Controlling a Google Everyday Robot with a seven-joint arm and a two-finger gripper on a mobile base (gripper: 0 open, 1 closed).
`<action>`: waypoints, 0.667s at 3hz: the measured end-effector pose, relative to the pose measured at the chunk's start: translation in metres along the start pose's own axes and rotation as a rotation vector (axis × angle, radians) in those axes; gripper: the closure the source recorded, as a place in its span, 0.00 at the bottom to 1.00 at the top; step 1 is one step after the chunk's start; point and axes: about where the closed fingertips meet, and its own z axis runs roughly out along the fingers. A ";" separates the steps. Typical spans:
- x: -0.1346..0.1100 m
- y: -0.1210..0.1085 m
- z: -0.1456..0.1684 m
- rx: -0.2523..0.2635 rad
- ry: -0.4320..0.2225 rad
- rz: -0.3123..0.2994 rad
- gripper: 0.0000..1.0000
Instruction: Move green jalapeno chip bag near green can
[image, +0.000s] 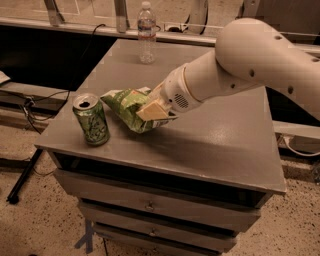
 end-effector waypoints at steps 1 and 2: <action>0.002 -0.001 0.000 -0.001 0.002 0.004 0.18; 0.002 -0.003 -0.003 0.004 0.010 -0.001 0.00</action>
Offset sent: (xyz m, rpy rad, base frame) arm 0.0063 -0.0134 0.0011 -0.0212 -0.0008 -0.0121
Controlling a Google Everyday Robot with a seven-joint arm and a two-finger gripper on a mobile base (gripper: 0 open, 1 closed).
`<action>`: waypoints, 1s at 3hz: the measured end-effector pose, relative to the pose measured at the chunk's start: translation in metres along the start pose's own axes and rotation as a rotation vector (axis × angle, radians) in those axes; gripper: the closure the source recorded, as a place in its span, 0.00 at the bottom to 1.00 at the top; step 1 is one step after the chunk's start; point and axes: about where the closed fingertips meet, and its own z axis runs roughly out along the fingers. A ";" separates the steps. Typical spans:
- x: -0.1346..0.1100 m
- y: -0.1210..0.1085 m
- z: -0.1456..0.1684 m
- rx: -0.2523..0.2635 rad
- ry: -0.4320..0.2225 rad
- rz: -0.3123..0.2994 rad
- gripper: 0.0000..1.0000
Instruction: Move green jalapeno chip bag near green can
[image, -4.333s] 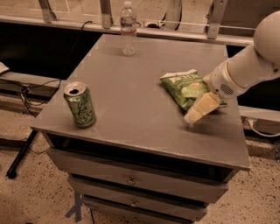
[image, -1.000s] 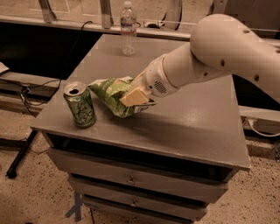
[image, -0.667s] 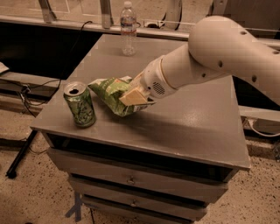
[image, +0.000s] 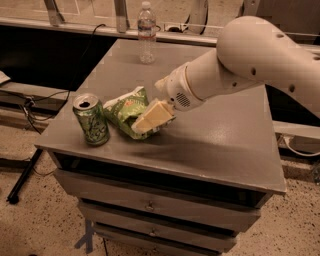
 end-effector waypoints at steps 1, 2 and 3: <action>-0.003 -0.011 -0.014 0.020 0.014 -0.025 0.00; 0.000 -0.042 -0.059 0.062 0.033 -0.054 0.00; -0.018 -0.050 -0.081 0.086 0.013 -0.073 0.00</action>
Offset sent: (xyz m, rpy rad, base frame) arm 0.0474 -0.1313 0.1129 -0.0960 -0.1424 -0.0416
